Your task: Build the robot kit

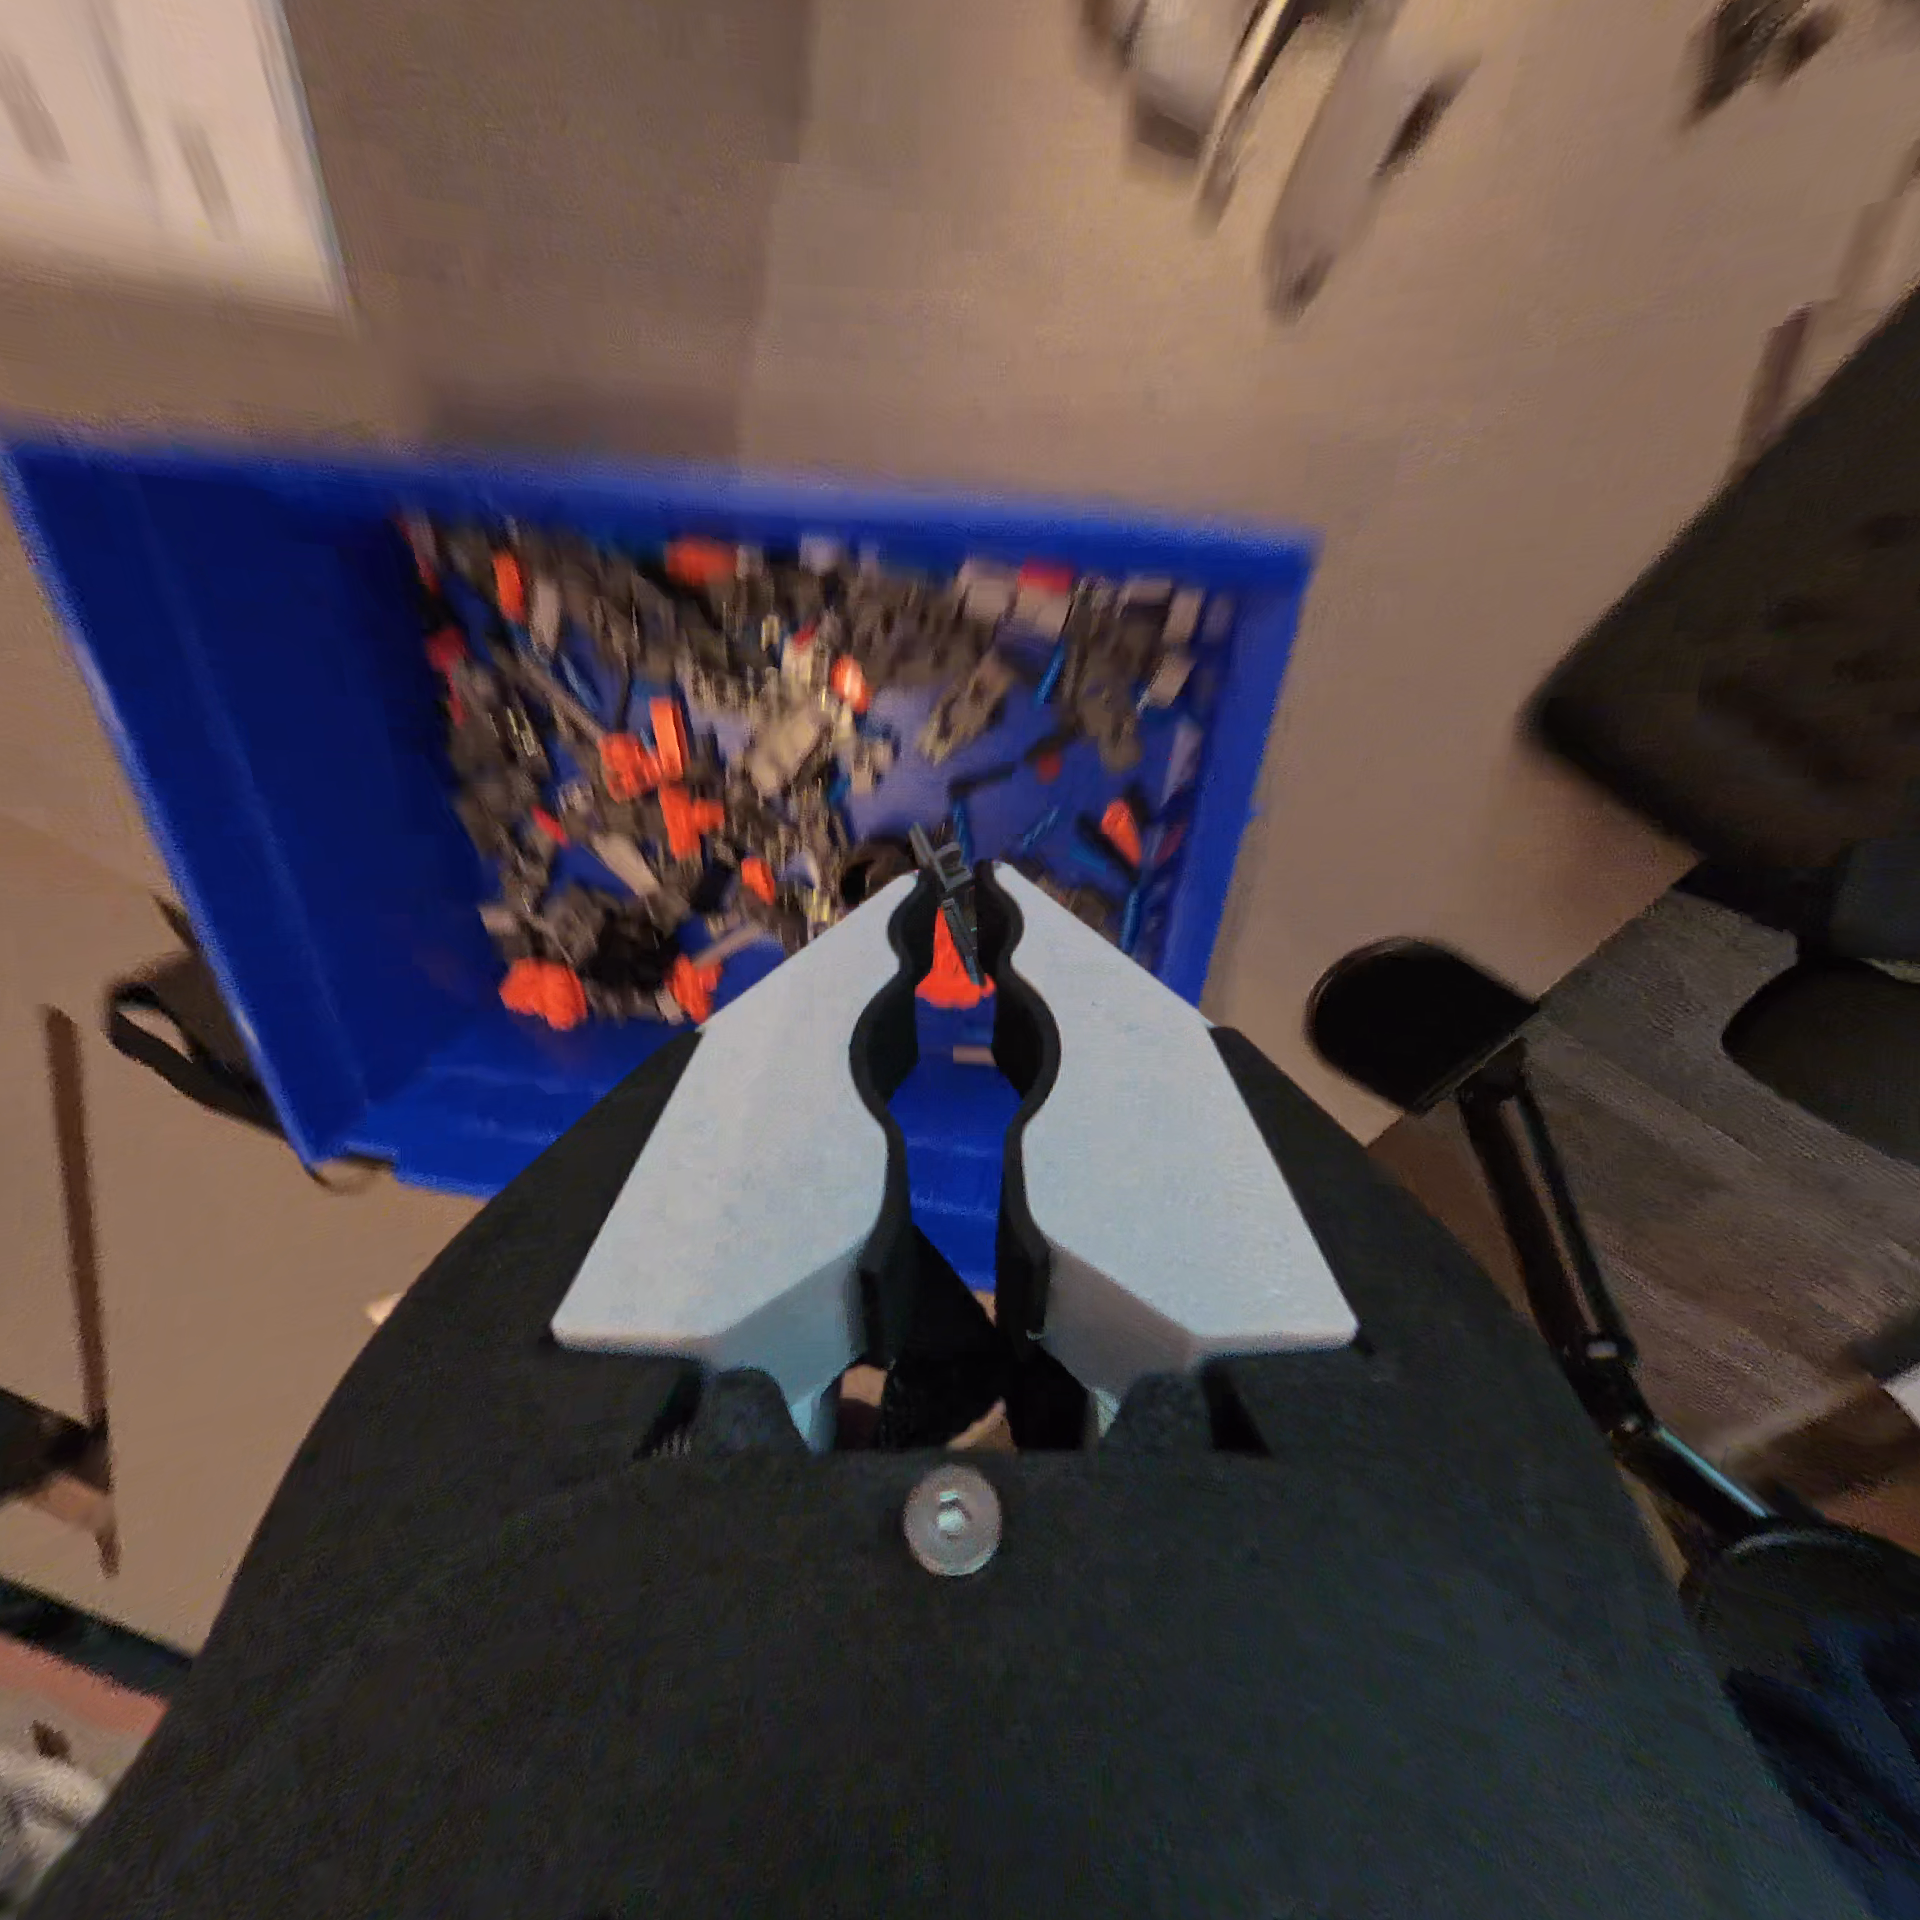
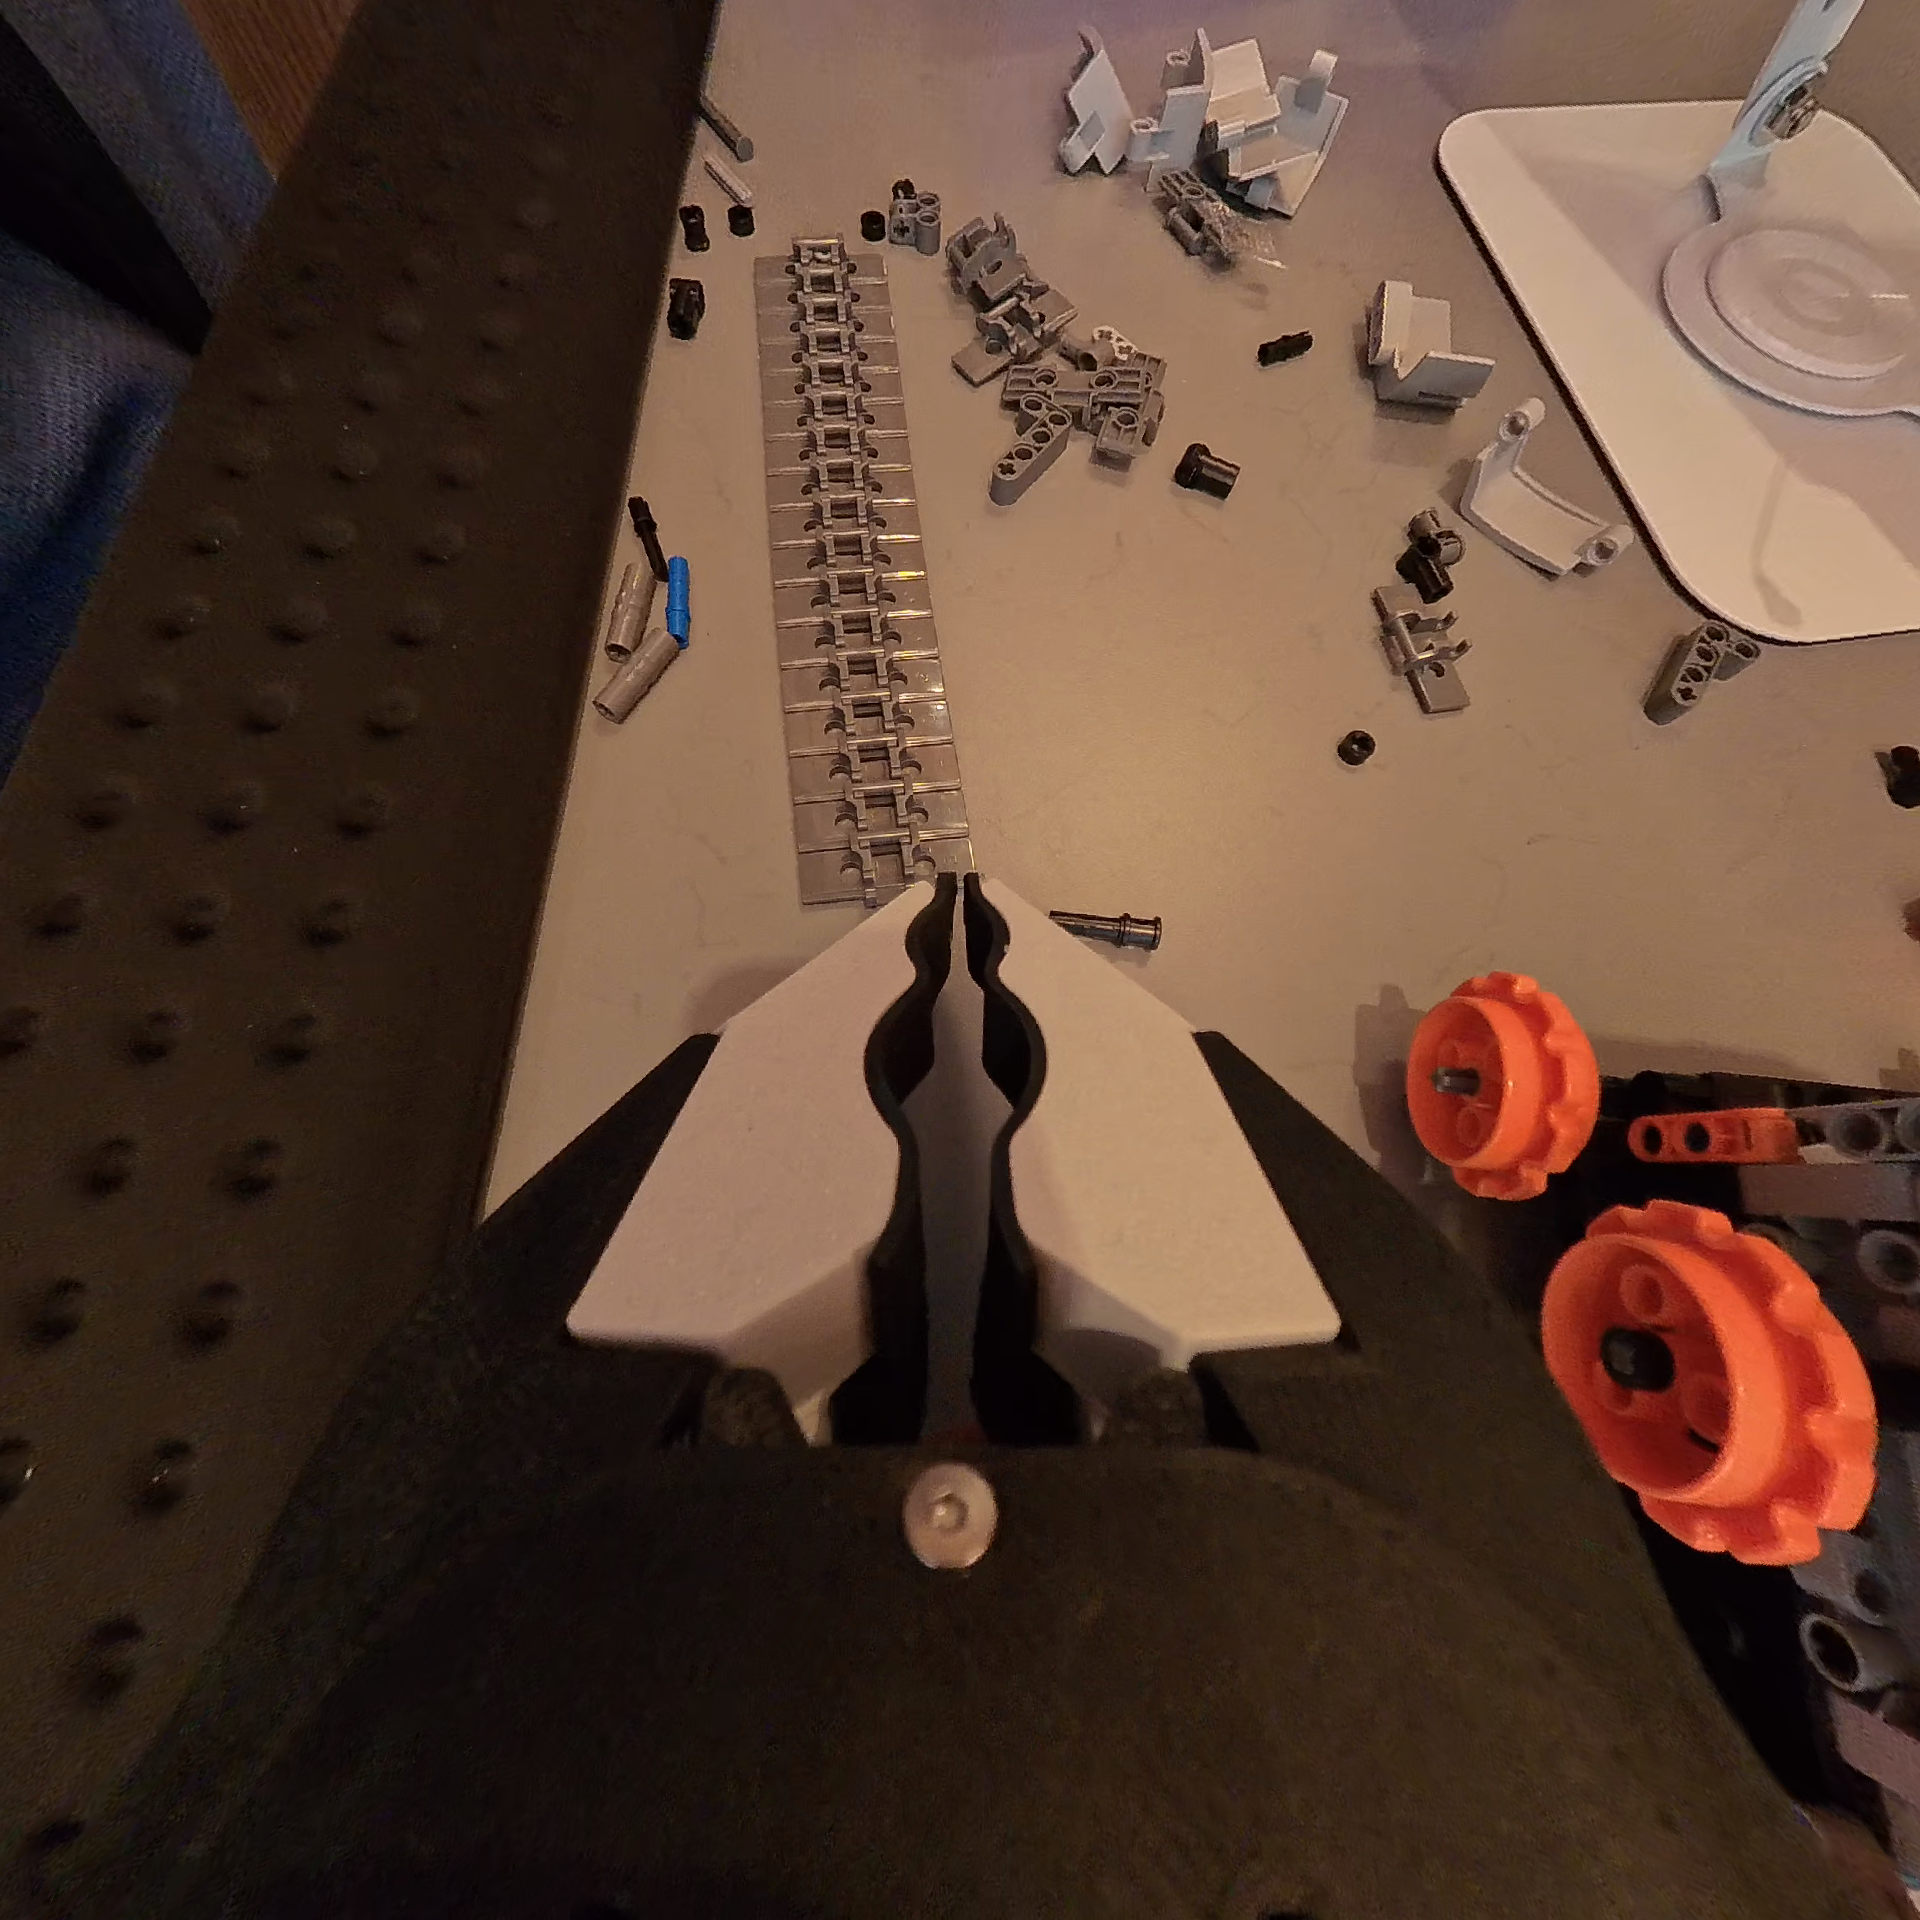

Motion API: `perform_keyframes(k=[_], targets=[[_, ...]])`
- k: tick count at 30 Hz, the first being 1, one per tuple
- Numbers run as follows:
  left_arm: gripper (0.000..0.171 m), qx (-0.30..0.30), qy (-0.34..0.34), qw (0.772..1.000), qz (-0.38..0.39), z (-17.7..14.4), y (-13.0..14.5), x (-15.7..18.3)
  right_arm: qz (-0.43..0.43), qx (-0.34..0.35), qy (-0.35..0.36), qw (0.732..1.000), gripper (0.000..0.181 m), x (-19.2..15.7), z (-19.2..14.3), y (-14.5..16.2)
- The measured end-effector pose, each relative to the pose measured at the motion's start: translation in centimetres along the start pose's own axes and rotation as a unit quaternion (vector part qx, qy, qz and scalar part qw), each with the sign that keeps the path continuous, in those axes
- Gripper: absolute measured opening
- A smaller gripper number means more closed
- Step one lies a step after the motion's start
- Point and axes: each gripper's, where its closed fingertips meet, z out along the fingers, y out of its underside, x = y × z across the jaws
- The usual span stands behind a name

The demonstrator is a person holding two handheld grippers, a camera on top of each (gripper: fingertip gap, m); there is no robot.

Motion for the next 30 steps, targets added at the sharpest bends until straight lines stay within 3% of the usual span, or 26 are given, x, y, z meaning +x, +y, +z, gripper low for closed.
perform_keyframes(k=[3,6,8,12,16,19,21,25,28,30], targets=[[0.007,0.056,-0.016,0.996,0.068,-2.4,-5.6,3.0,0.001,0.0,-0.001,1.0,0.0,0.0,0.0,0.0],[0.007,0.109,0.008,0.985,0.133,-2.2,-11.5,7.4,0.001,0.001,-0.001,1.0,0.0,0.0,0.0,0.0],[0.007,0.132,0.029,0.976,0.171,-0.5,-14.8,10.2,0.001,0.001,-0.002,1.0,0.0,0.0,0.0,0.0],[0.006,0.103,0.054,0.967,0.227,5.0,-18.2,14.1,0.0,0.002,-0.003,1.0,0.0,-0.1,0.1,-0.1],[0.008,0.071,0.065,0.964,0.247,9.6,-19.3,15.1,-0.004,0.006,-0.005,1.0,0.0,-0.3,0.0,-0.3],[0.017,0.071,0.085,0.965,0.239,10.9,-19.8,15.6,-0.005,0.006,-0.007,1.0,0.0,-0.4,0.0,-0.4],[0.026,0.073,0.056,0.966,0.243,11.2,-20.1,14.9,-0.006,0.007,-0.007,1.0,0.0,-0.4,-0.1,-0.4],[0.025,0.114,0.042,0.966,0.227,6.8,-19.4,13.5,-0.005,0.008,-0.006,1.0,0.0,-0.3,-0.2,-0.4],[0.02,0.142,-0.002,0.963,0.231,1.3,-16.5,10.7,-0.004,0.011,-0.004,1.0,0.0,-0.2,-0.3,-0.5],[0.019,0.138,-0.061,0.967,0.206,-1.9,-13.6,6.8,-0.002,0.009,-0.003,1.0,0.0,-0.2,-0.2,-0.4]])
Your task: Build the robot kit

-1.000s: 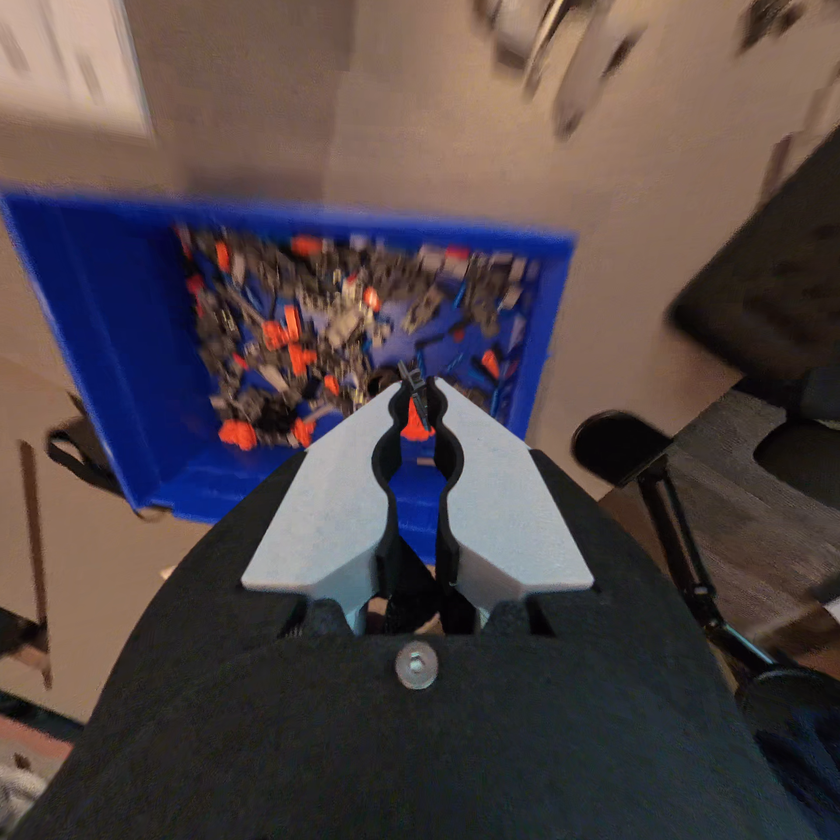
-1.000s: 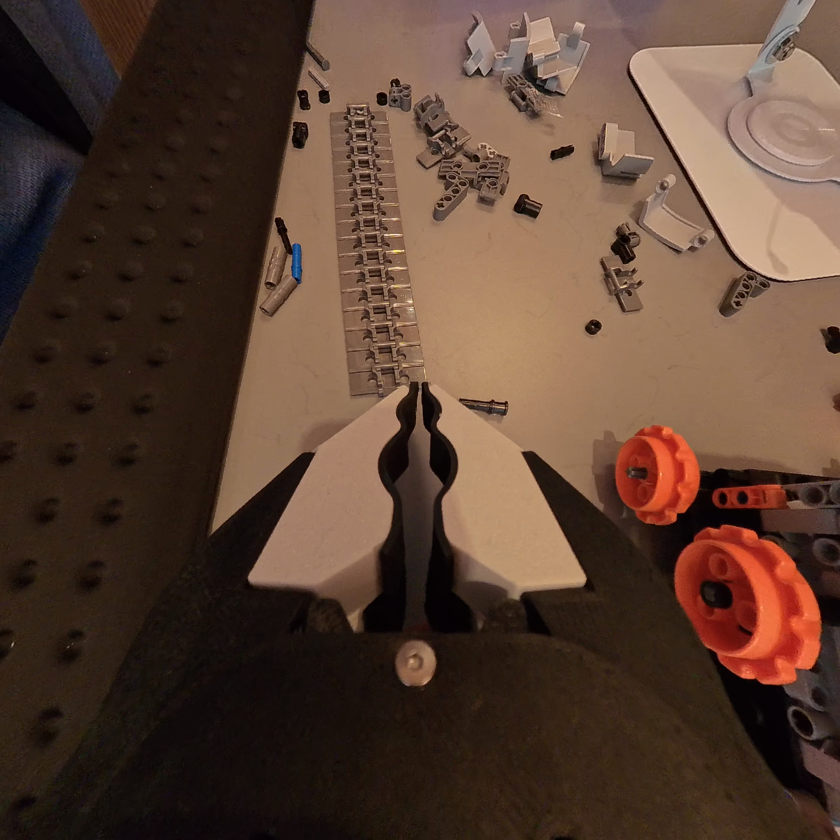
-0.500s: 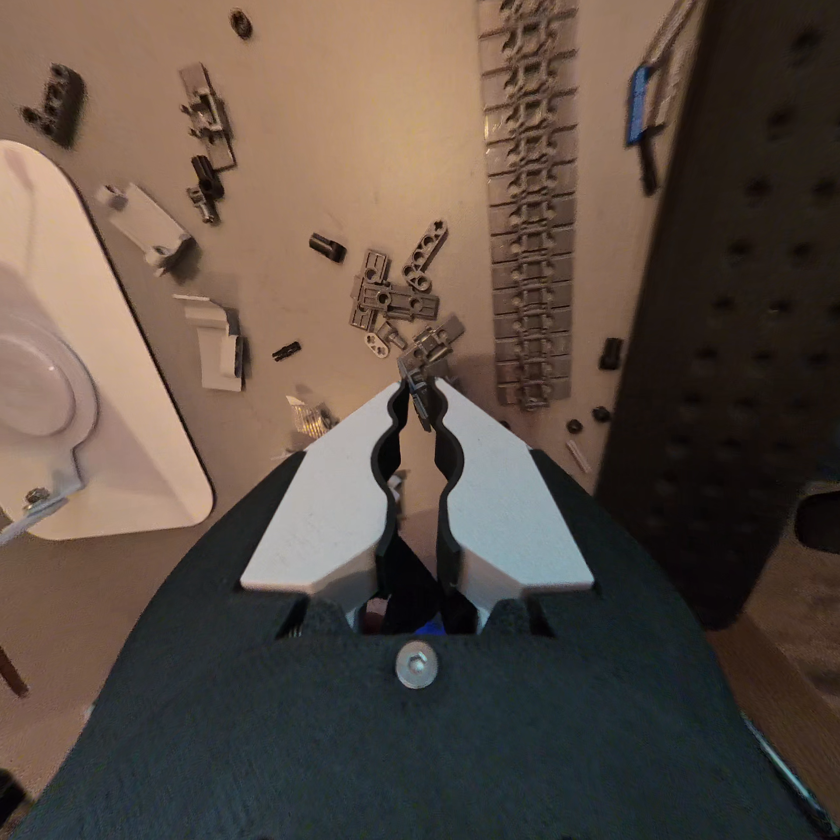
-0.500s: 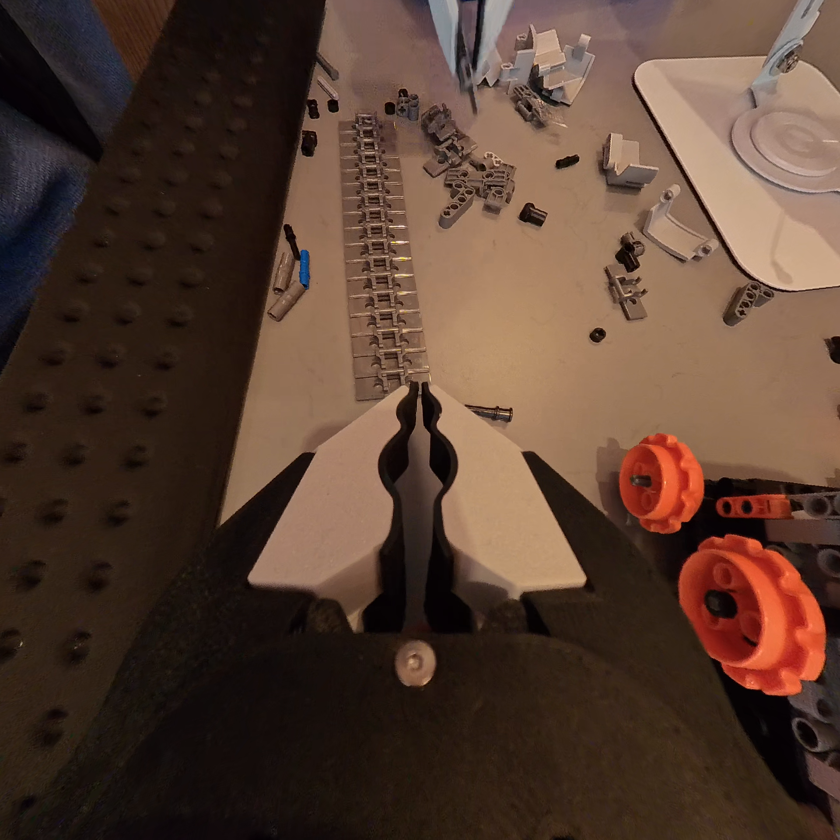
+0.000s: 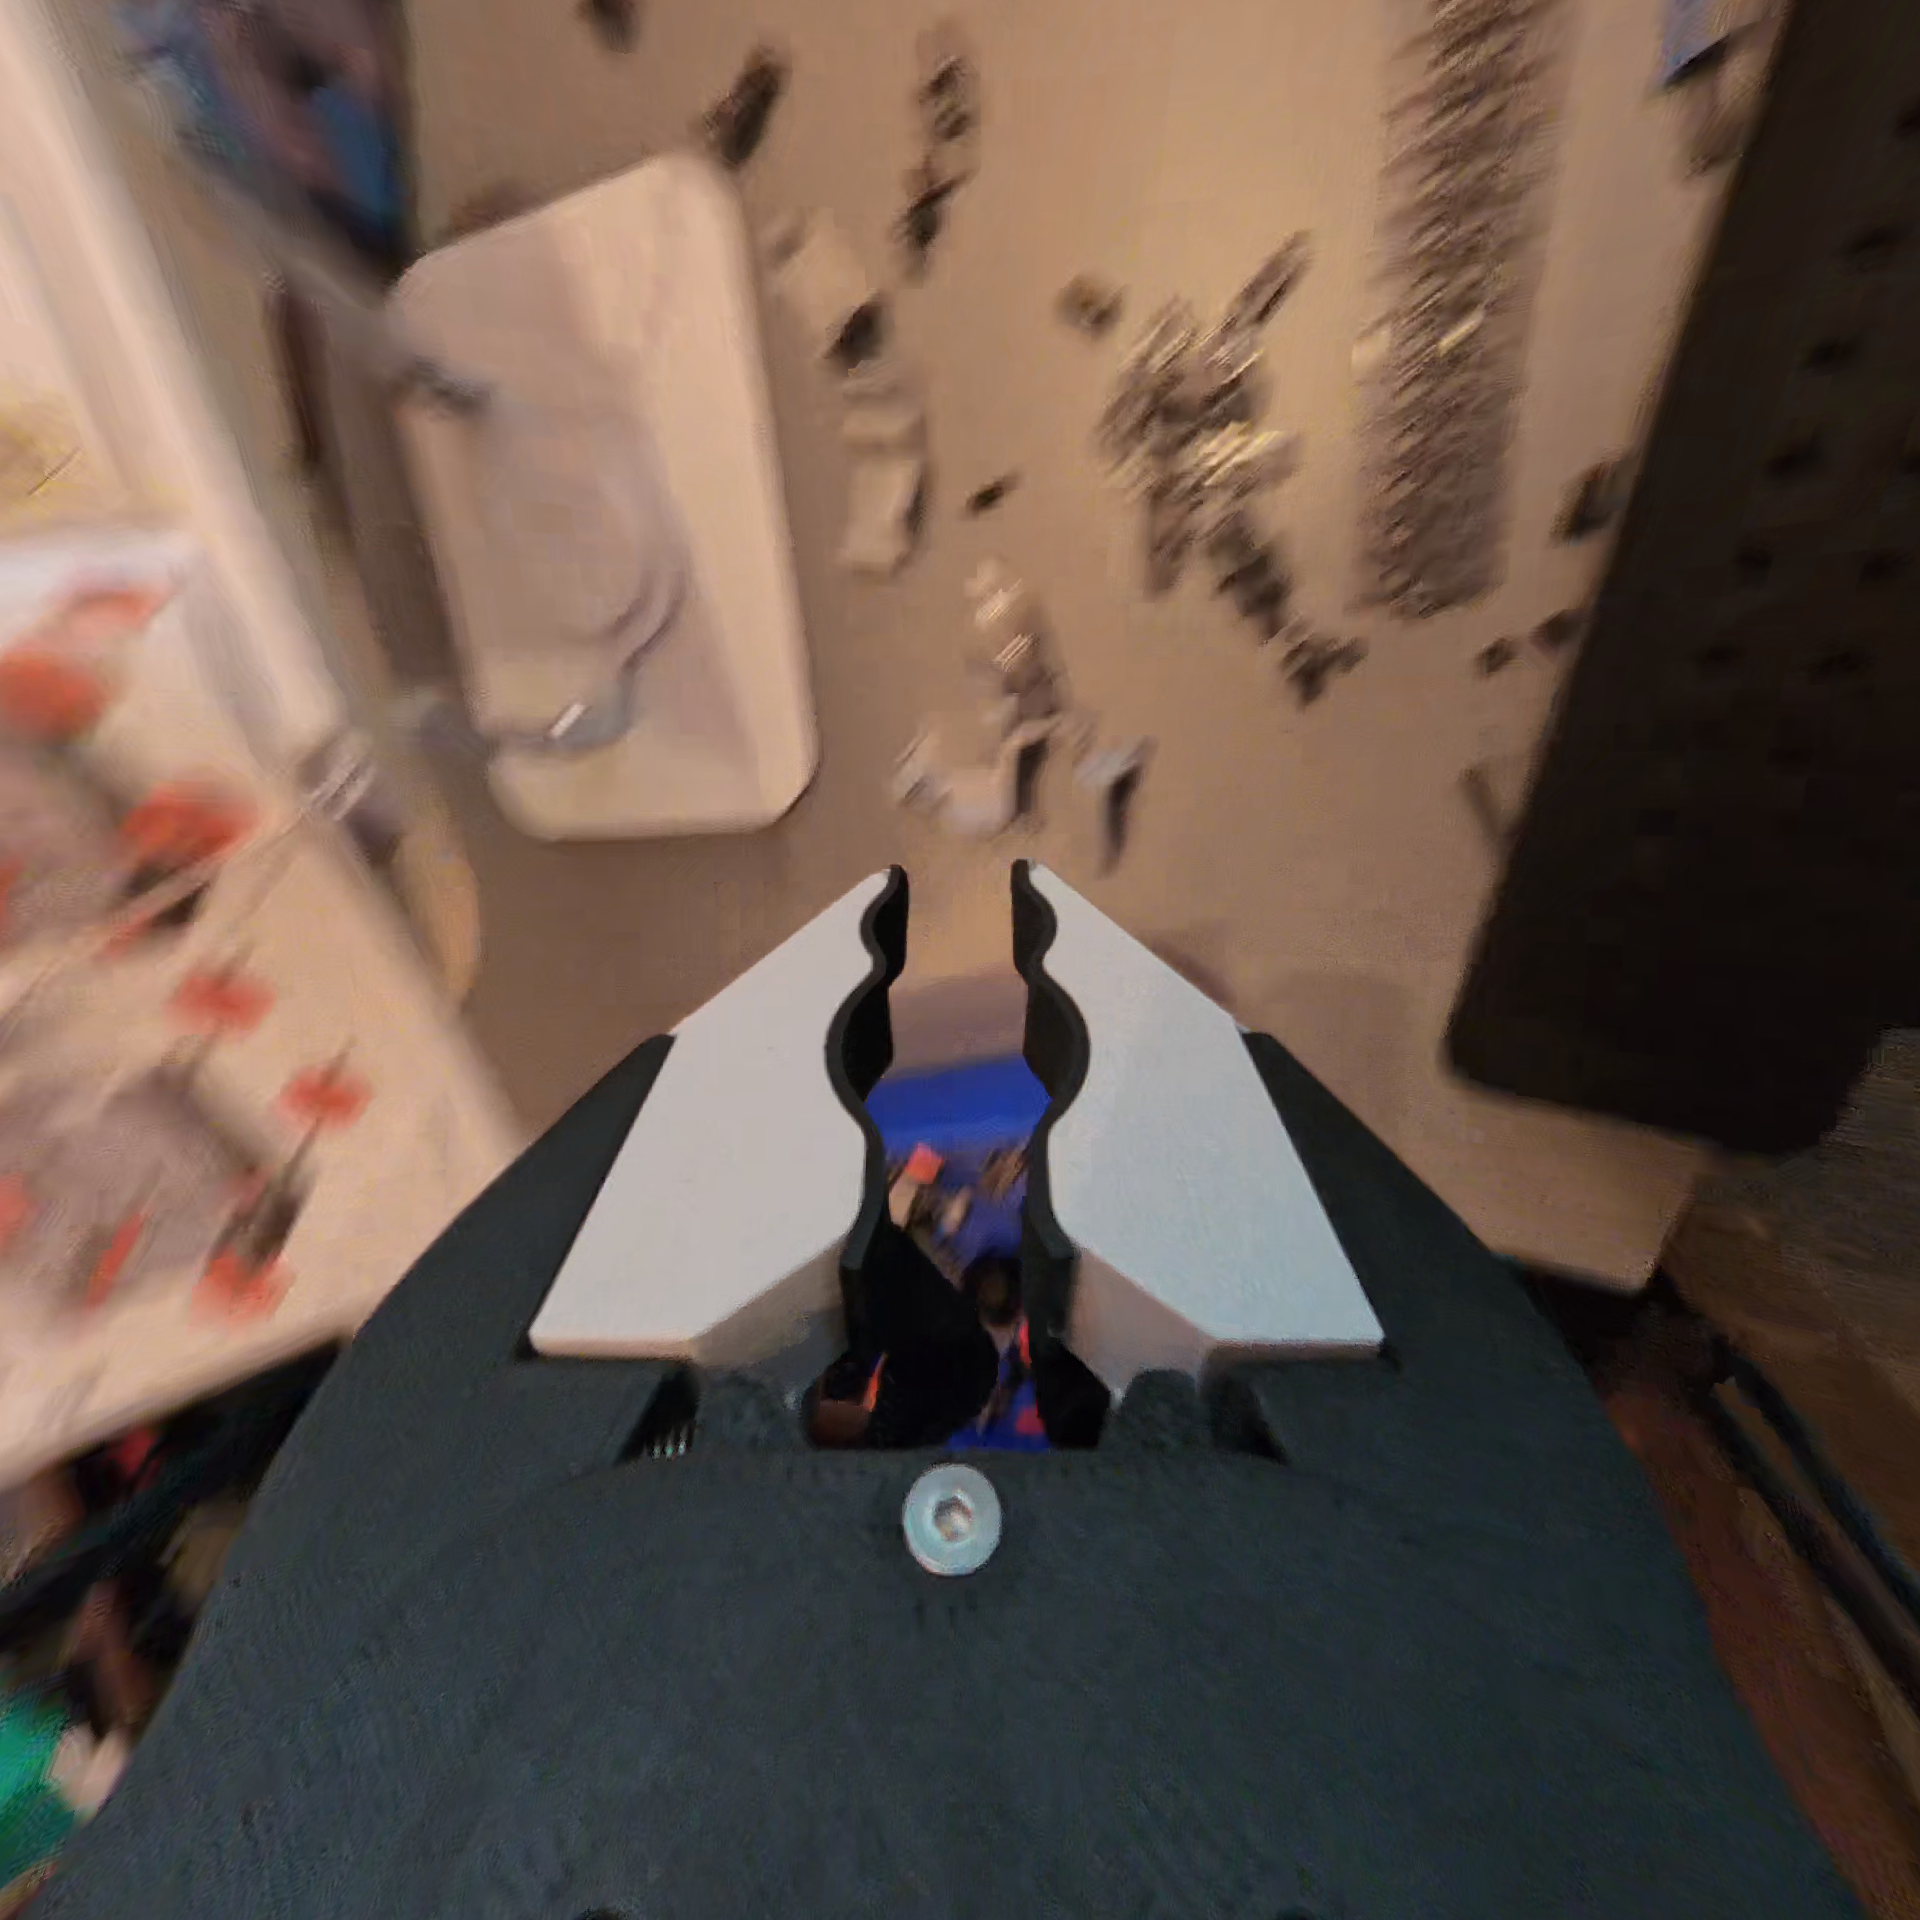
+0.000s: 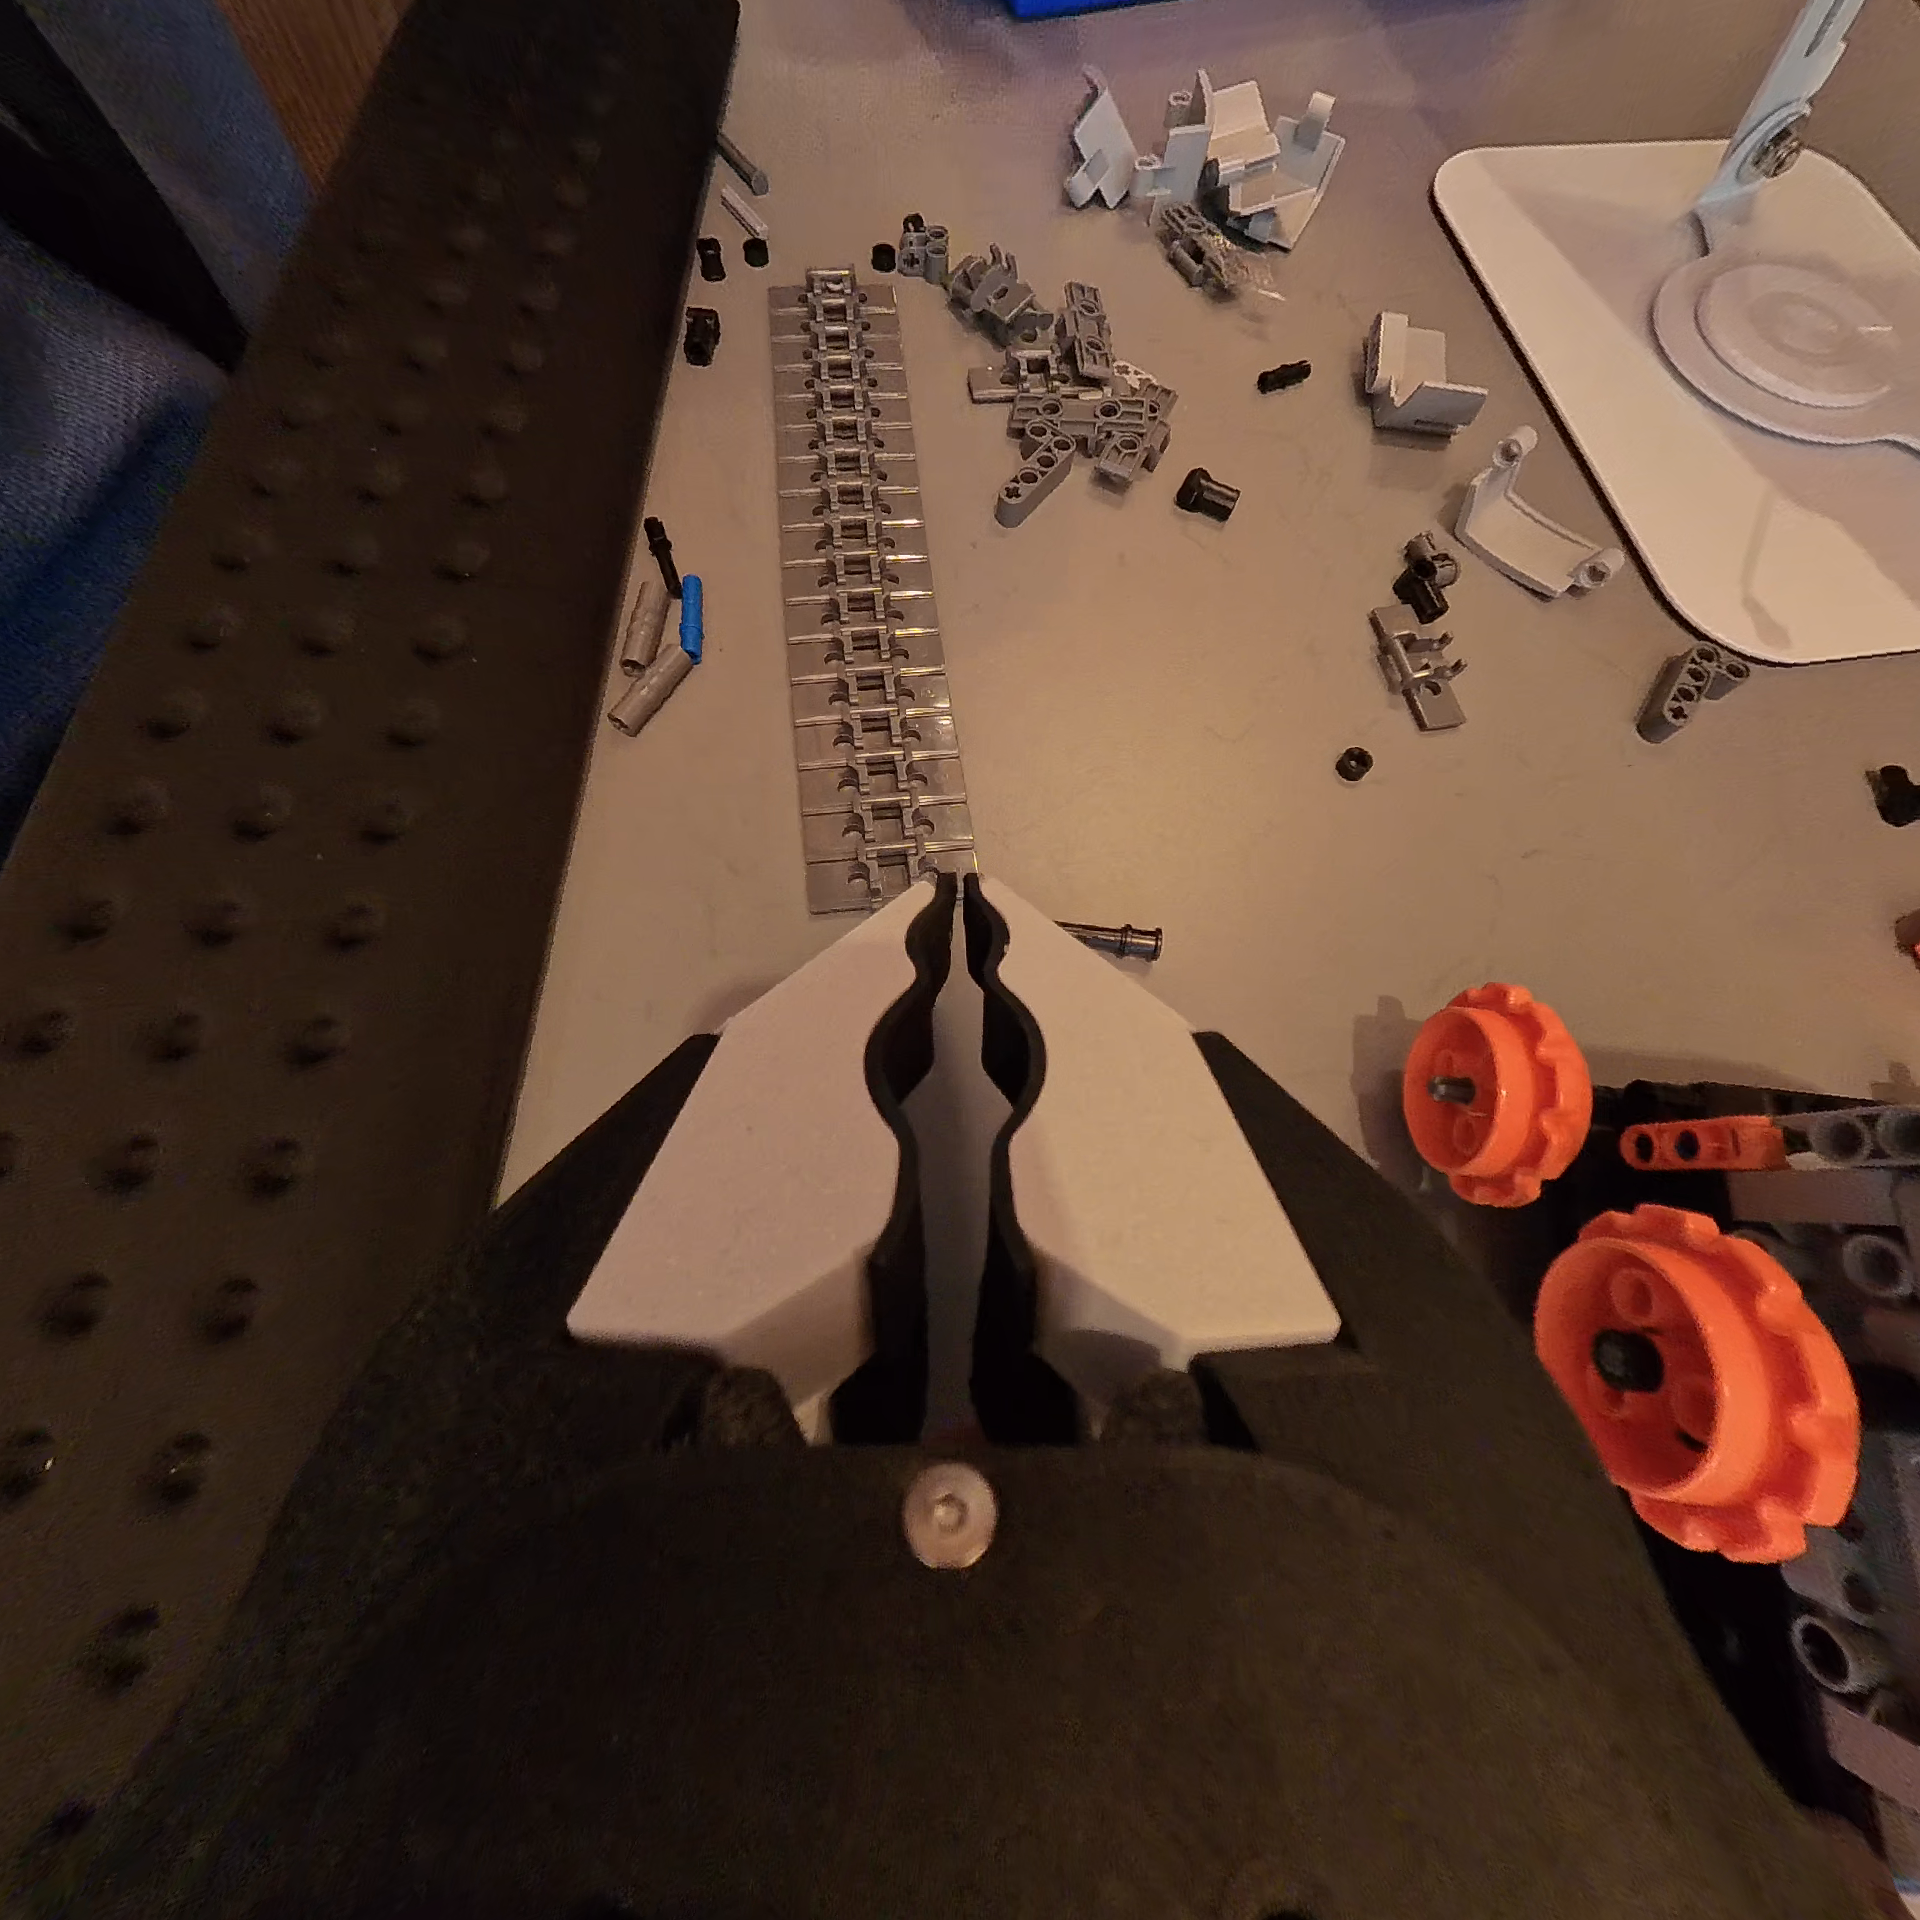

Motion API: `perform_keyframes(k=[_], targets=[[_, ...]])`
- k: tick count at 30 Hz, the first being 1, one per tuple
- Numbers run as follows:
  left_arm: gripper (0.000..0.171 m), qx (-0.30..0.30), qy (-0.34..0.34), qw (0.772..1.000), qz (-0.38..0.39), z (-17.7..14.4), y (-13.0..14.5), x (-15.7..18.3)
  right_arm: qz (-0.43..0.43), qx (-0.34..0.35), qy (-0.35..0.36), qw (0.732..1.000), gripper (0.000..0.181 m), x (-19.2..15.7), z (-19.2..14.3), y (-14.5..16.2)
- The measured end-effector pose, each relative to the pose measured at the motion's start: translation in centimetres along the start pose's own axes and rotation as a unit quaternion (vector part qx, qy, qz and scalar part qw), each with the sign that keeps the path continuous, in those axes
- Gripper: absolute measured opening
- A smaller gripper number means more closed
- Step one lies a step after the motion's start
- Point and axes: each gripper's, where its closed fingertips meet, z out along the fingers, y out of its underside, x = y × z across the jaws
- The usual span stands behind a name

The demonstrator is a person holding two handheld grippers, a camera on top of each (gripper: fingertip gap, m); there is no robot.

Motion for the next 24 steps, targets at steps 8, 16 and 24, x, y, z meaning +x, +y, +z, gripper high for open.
perform_keyframes(k=[8,16,24], targets=[[0.034,-0.056,0.019,0.996,-0.071,-0.2,14.7,-1.9,0.011,-0.007,0.002,1.0,0.0,0.3,0.3,0.5],[0.049,-0.046,0.085,0.993,-0.063,8.6,17.4,1.4,0.021,-0.013,0.003,1.0,0.0,0.6,0.6,0.9],[0.046,-0.045,0.079,0.995,-0.05,11.2,18.4,0.5,0.025,-0.013,0.002,1.0,0.0,0.7,0.5,1.1]])
